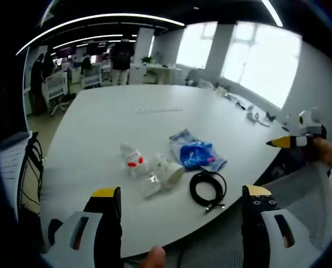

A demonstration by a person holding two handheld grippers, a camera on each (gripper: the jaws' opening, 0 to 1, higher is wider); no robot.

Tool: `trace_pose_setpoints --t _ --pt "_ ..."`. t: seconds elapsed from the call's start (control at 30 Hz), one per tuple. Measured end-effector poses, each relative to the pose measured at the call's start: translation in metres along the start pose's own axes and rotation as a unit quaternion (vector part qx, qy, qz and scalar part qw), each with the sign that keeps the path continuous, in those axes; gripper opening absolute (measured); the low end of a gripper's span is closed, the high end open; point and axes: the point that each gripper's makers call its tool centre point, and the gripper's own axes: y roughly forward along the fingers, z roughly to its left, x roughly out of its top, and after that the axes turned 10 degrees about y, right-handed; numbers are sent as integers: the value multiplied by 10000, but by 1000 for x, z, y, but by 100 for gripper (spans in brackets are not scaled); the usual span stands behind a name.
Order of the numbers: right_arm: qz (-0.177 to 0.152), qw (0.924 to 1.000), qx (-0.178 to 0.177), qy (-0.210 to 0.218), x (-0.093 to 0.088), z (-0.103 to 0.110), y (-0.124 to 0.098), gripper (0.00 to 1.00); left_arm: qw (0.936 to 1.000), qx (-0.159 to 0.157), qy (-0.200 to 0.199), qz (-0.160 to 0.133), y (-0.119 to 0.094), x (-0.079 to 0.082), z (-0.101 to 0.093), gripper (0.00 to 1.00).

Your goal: Arrange the tabletop items into an orderly group along one side of the table until the central work area is clear of visible clutter.

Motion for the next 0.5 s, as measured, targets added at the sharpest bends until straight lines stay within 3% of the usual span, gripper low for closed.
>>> trace_pose_setpoints --t 0.5 --pt "19 9999 6 101 -5 1 -2 79 10000 -20 17 68 2 -3 1 85"
